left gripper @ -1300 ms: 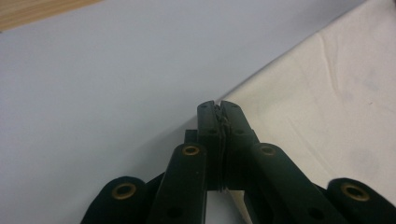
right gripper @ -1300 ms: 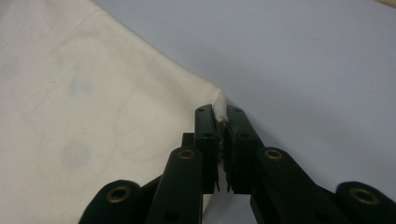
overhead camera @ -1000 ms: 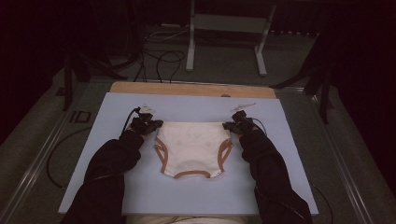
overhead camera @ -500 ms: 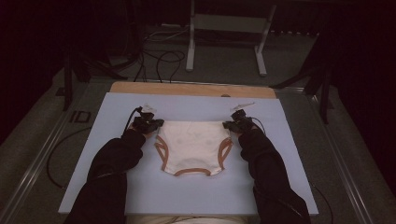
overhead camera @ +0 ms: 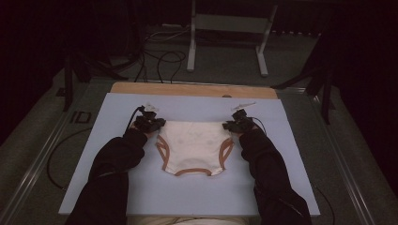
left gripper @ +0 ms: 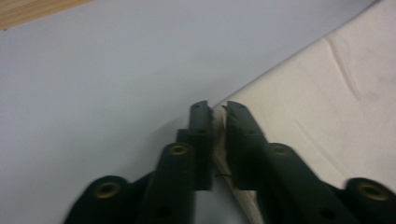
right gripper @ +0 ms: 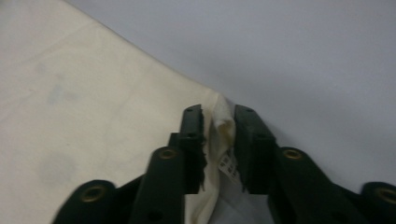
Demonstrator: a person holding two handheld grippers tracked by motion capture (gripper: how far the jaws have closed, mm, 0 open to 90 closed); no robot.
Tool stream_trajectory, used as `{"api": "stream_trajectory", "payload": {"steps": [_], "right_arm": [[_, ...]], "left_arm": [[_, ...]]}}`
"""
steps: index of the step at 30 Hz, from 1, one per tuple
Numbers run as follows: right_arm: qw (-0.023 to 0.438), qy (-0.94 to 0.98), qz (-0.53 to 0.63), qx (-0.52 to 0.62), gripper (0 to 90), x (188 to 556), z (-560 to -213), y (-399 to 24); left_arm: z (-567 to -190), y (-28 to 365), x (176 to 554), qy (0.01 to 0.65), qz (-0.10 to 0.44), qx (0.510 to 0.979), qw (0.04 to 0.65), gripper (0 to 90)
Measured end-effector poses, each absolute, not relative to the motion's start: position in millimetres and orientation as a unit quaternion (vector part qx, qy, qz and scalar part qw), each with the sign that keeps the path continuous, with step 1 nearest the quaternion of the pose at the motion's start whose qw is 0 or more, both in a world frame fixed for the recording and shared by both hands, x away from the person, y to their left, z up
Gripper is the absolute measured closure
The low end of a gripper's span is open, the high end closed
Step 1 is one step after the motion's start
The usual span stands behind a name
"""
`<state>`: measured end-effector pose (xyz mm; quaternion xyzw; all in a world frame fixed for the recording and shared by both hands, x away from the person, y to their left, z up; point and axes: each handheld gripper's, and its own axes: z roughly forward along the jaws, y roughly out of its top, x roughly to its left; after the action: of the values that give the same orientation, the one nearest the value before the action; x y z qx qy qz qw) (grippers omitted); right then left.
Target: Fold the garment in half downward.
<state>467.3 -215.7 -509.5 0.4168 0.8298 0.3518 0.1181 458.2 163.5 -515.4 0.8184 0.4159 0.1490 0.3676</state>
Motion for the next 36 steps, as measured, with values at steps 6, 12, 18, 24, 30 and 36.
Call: {"api": "stream_trajectory", "payload": {"steps": [6,12,18,24,30,36], "right_arm": [[0.117,0.827,0.358,0.418,47.8,466,-504,-213],[0.115,0.824,0.367,0.415,32.0,463,-500,-212],[0.105,0.819,0.382,0.416,16.9,460,-498,-213],[0.09,0.817,0.397,0.408,13.6,453,-495,-215],[0.086,0.826,0.397,0.391,10.2,444,-489,-214],[0.091,0.828,0.407,0.373,10.1,433,-480,-213]], "left_arm": [[-511,165,457,0.425,0.151,0.811,0.372,58.3],[-505,168,456,0.431,0.152,0.81,0.368,43.9],[-498,172,454,0.43,0.137,0.809,0.377,25.2],[-491,175,446,0.408,0.123,0.813,0.396,12.7],[-482,175,434,0.38,0.113,0.818,0.417,1.1],[-475,178,418,0.355,0.111,0.819,0.437,0.1]]}}
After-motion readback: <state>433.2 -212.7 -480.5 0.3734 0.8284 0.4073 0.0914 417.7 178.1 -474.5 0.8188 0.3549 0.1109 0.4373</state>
